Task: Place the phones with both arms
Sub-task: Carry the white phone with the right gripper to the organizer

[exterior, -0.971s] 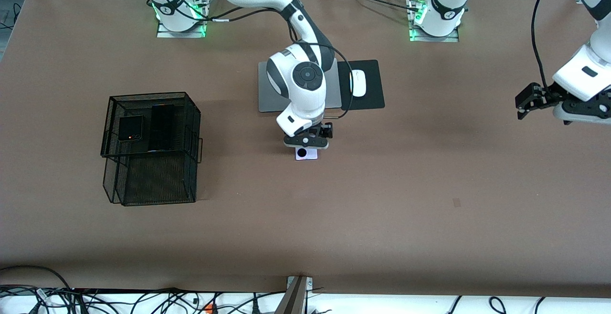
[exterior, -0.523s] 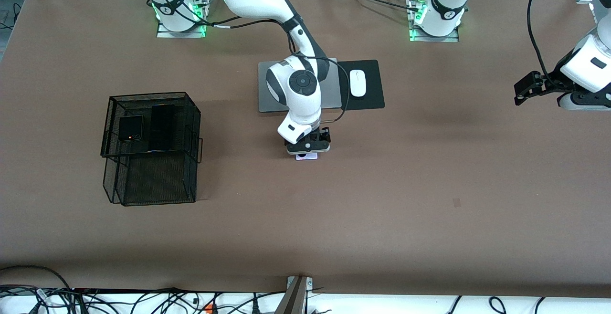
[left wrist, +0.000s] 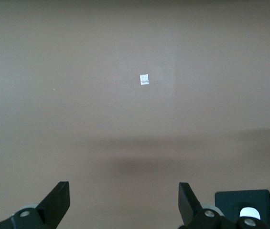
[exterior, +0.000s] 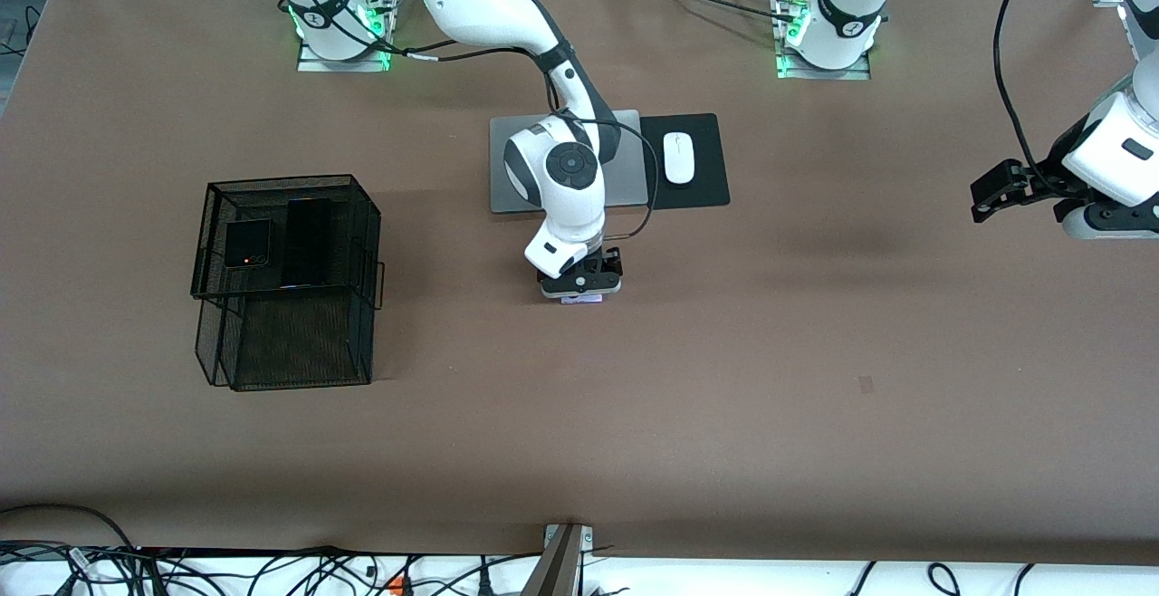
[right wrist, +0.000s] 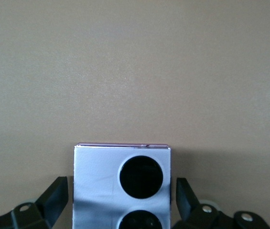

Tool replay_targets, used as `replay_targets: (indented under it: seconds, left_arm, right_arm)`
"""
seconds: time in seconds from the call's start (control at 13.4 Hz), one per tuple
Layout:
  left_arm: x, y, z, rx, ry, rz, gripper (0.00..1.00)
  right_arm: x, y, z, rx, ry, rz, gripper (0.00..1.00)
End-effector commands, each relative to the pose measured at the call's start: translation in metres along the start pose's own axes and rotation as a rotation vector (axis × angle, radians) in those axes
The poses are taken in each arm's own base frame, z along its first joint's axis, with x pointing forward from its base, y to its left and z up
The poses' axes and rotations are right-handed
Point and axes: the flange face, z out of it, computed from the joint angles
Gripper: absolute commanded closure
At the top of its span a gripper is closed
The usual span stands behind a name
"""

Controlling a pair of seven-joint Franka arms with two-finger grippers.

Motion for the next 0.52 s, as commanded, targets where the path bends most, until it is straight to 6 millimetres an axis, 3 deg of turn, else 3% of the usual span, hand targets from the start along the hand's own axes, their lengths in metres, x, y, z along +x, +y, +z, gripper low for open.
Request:
replay_targets:
  seconds: [0.0, 0.22, 0.37, 0.45]
  left_arm:
    - [0.001, -0.01, -0.008, -0.018, -0.01, -0.014, 0.0]
    - [-0.003, -0.019, -0.006, -0.029, -0.044, -0.026, 0.0]
    - [-0.002, -0.012, -0.013, -0.03, -0.029, -0.016, 0.0]
    - [-0.002, -0.007, -0.015, -0.03, -0.026, -0.011, 0.0]
  right_arm:
    - [-0.003, -0.005, 0.0, 0.037, -0.014, 0.016, 0.0]
    - [-0.008, -0.005, 0.009, 0.03, -0.024, 0.013, 0.0]
    - [-0.008, -0.004, 0.011, 0.027, -0.027, 0.012, 0.01]
    - [-0.008, -0.004, 0.01, 0.028, -0.026, 0.01, 0.14]
